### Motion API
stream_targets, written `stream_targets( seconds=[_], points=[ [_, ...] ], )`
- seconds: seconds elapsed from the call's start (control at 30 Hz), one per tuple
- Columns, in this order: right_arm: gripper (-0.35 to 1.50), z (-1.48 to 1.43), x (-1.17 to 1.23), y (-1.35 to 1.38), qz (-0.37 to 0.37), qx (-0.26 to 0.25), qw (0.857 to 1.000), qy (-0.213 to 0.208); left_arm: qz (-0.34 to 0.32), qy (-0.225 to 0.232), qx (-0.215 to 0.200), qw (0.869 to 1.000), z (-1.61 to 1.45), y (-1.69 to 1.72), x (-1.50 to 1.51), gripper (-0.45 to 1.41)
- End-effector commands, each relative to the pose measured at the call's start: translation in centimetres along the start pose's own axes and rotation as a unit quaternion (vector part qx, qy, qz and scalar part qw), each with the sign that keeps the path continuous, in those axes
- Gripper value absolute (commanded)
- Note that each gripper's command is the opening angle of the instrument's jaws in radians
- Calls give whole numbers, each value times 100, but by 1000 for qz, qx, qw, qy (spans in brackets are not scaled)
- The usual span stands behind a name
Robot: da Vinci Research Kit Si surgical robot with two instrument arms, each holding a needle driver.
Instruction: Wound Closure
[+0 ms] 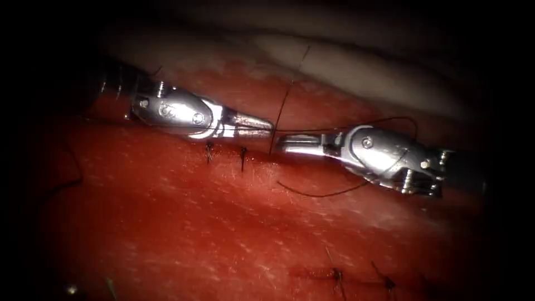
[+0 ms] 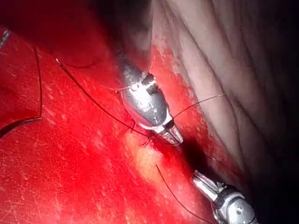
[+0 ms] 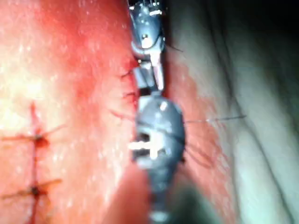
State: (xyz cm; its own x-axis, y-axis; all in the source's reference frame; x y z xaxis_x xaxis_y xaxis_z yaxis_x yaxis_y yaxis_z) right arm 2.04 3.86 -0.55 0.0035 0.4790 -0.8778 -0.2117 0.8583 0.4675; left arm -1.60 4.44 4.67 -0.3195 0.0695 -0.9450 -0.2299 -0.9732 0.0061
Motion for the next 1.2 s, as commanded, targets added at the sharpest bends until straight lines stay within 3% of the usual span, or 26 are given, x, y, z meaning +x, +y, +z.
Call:
stream_targets(
  seconds=[0.03,0.17,0.23,0.27,0.3,0.33,0.4,0.43,0.67,0.83,1.2],
  points=[
    [-35,11,4,6,0,-15,1000,6,0,-2,-7,1000,3,8,-1,-35],
    [-35,25,-4,8,-4,-66,998,-18,-2,-15,-26,1000,-1,29,20,-35],
    [-35,36,-13,7,-3,-77,996,-55,-5,-19,-32,999,-3,37,36,-35],
    [-27,40,-17,6,-4,-80,995,-67,-7,-21,-33,999,-3,39,42,-35],
    [-5,42,-20,7,-6,-83,994,-73,-8,-23,-35,999,-4,41,48,-35],
    [36,45,-26,7,-8,-91,993,-77,-12,-27,-39,999,-5,44,61,-35],
    [73,46,-31,8,-10,-100,991,-84,-16,-31,-43,998,-8,46,76,-35],
    [79,46,-32,8,-10,-100,991,-90,-18,-34,-47,998,-9,46,83,-35],
    [83,45,-39,1,-11,-78,987,-137,-34,-55,-63,996,-25,36,113,-35],
    [91,46,-39,-9,-5,-44,989,-139,-46,-56,-66,995,-34,-6,131,-35],
    [89,52,-43,-25,-6,-13,991,-130,-36,-60,-96,993,1,-70,116,-35]
  ],
)
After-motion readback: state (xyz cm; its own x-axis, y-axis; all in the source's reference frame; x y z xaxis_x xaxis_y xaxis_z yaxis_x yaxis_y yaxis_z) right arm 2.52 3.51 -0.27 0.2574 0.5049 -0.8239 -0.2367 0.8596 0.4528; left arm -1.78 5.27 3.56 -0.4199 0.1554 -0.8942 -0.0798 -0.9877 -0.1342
